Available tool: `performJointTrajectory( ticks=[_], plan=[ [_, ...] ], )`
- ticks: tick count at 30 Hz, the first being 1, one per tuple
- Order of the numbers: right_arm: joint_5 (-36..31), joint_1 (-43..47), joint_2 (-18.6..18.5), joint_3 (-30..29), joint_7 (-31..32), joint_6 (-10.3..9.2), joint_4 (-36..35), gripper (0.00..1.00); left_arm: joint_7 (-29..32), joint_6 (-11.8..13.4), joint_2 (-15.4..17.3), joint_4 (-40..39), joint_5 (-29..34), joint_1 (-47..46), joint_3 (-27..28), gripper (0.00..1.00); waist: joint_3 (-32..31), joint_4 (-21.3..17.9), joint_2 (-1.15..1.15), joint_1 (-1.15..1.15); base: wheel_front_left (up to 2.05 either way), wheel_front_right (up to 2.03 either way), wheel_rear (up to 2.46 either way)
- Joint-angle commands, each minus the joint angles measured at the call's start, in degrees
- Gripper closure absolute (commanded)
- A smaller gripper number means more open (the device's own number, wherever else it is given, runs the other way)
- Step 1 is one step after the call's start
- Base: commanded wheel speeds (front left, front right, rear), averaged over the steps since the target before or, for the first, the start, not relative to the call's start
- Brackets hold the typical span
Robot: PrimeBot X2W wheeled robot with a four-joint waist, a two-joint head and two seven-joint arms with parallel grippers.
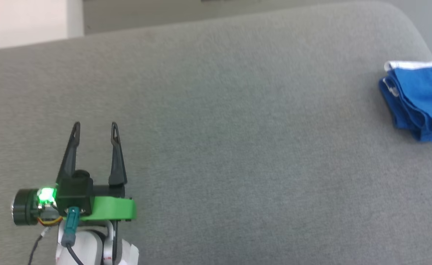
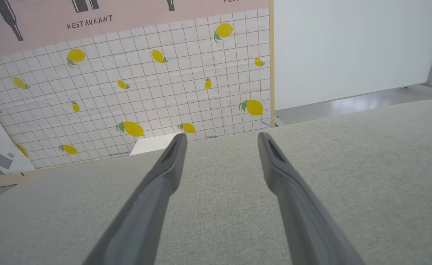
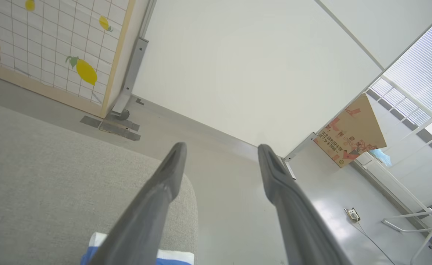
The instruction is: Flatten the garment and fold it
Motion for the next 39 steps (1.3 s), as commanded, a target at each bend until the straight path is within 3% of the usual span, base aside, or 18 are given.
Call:
performJointTrajectory(
  ticks=[1, 4, 9, 10, 18, 27, 39],
  plan=[
    [-3.4, 5.9, 2.4, -7.7, -0.3, -0.10, -8.9, 0.00, -0.2, 0.0, -0.4, 0.7, -0.4, 1.5, 0.3, 0.00, -5.8, 3.5, 0.00, 0.00, 0.00, 0.00, 0.00],
    [-6.8, 14.8, 6.0, -17.2, -0.3, -0.10, -18.7, 0.00, -0.2, -0.2, -0.9, 1.2, -0.5, 2.5, 0.4, 0.00, -7.4, 4.7, 0.00, 0.00, 0.00, 0.00, 0.00],
    [-12.0, 28.2, 14.5, -27.9, -0.3, -0.10, -32.1, 0.00, -0.2, -0.5, -1.6, 2.2, -1.2, 3.7, 1.1, 0.00, -9.6, 6.2, 0.00, 0.00, 0.00, 0.00, 0.00],
    [-14.3, 35.3, 19.7, -31.3, -0.3, -0.10, -38.6, 0.00, -0.2, -1.0, -2.0, 2.7, -1.2, 4.5, 1.1, 0.00, -11.0, 7.2, 0.00, 0.00, 0.00, 0.00, 0.00],
    [-16.0, 48.9, 29.9, -36.5, -0.3, -0.10, -46.1, 0.00, -0.2, -1.9, -3.0, 4.2, -1.0, 6.7, 1.3, 0.00, -14.2, 9.2, 0.00, 0.00, 0.00, 0.00, 0.00],
    [-17.1, 58.8, 35.6, -36.0, -0.3, -0.10, -48.5, 0.00, -0.2, -3.1, -3.4, 5.1, -0.7, 7.9, 1.4, 0.00, -15.7, 9.6, 0.00, 0.00, 0.00, 0.00, 0.00],
    [-17.3, 63.9, 38.0, -36.2, 1.5, -0.10, -52.3, 0.00, -0.2, -5.0, -4.3, 6.1, -1.0, 8.3, 1.7, 0.00, -15.5, 10.1, 0.00, 0.00, 0.00, 0.00, 0.00]
  ],
)
